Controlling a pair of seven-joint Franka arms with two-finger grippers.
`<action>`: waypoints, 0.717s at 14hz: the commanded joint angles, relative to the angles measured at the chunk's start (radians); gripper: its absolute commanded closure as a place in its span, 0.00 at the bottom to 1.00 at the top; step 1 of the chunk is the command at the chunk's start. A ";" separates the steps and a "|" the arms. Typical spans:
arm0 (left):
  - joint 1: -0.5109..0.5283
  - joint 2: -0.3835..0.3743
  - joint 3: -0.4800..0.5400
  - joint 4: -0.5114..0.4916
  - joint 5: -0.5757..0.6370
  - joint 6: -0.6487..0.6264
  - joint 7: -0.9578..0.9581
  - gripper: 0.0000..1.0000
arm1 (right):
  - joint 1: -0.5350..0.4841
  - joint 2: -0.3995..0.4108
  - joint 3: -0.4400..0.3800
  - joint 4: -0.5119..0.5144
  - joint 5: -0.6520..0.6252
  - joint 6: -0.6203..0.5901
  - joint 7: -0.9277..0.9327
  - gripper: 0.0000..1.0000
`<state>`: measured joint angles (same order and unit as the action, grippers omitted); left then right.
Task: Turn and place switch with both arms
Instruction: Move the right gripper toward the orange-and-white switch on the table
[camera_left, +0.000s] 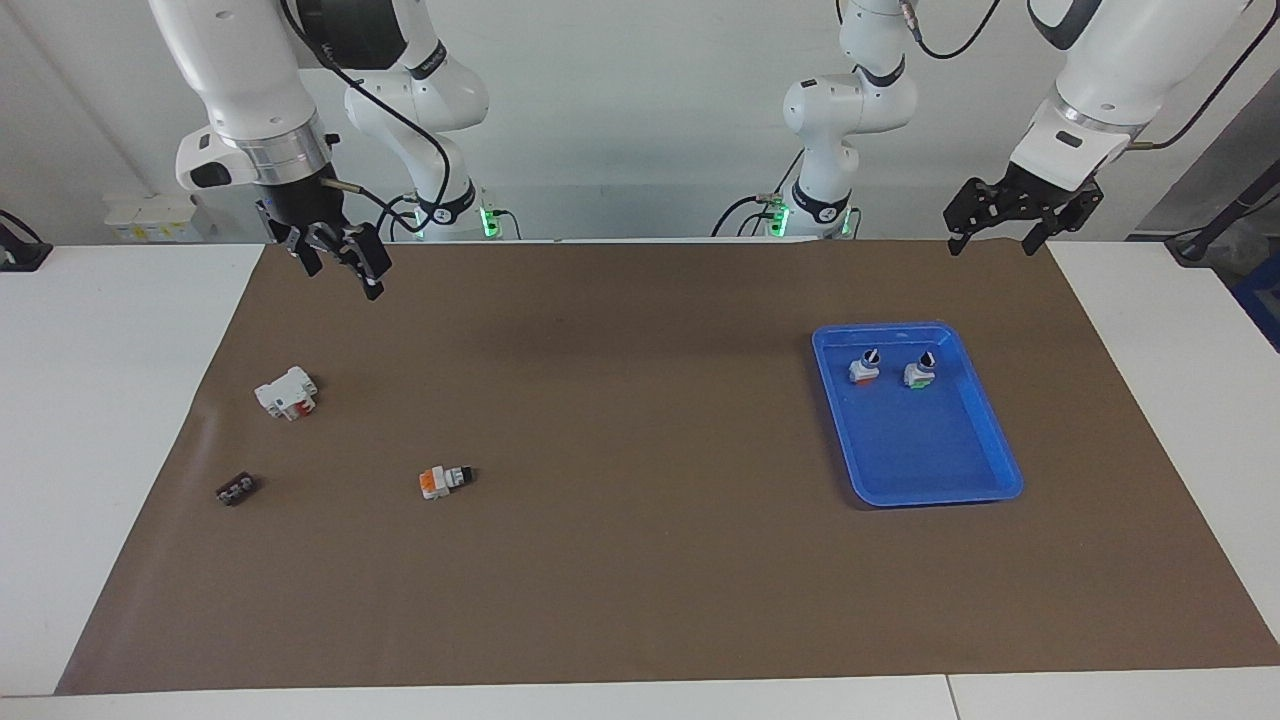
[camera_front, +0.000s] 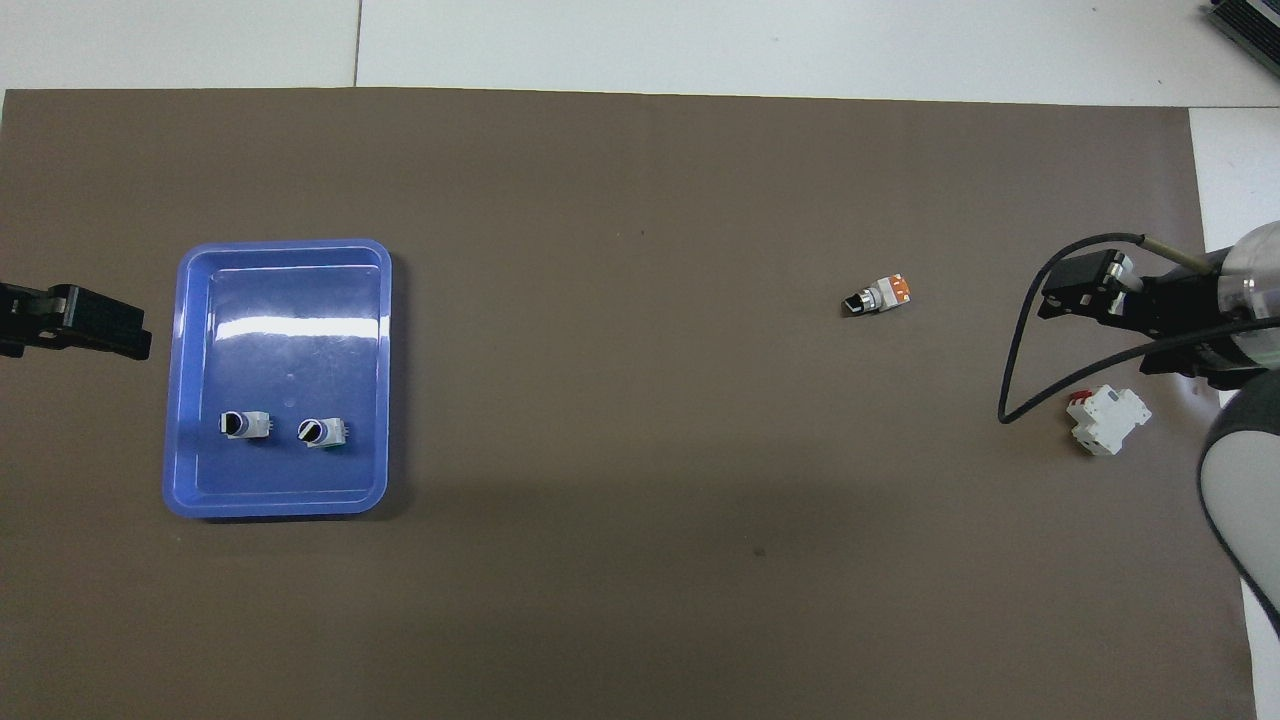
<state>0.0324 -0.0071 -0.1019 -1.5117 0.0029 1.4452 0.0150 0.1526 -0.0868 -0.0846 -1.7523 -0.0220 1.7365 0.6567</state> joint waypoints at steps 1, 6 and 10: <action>0.000 -0.022 0.004 -0.022 0.000 -0.006 -0.009 0.00 | -0.018 -0.008 0.003 -0.044 0.019 0.047 0.200 0.00; 0.000 -0.022 0.004 -0.022 0.000 -0.006 -0.009 0.00 | -0.041 0.223 0.000 -0.030 0.183 0.214 0.432 0.00; 0.000 -0.022 0.004 -0.022 0.000 -0.006 -0.009 0.00 | -0.042 0.383 0.000 -0.024 0.277 0.380 0.437 0.00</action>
<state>0.0324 -0.0071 -0.1019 -1.5117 0.0029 1.4448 0.0149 0.1214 0.2440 -0.0897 -1.7996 0.2263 2.0888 1.0736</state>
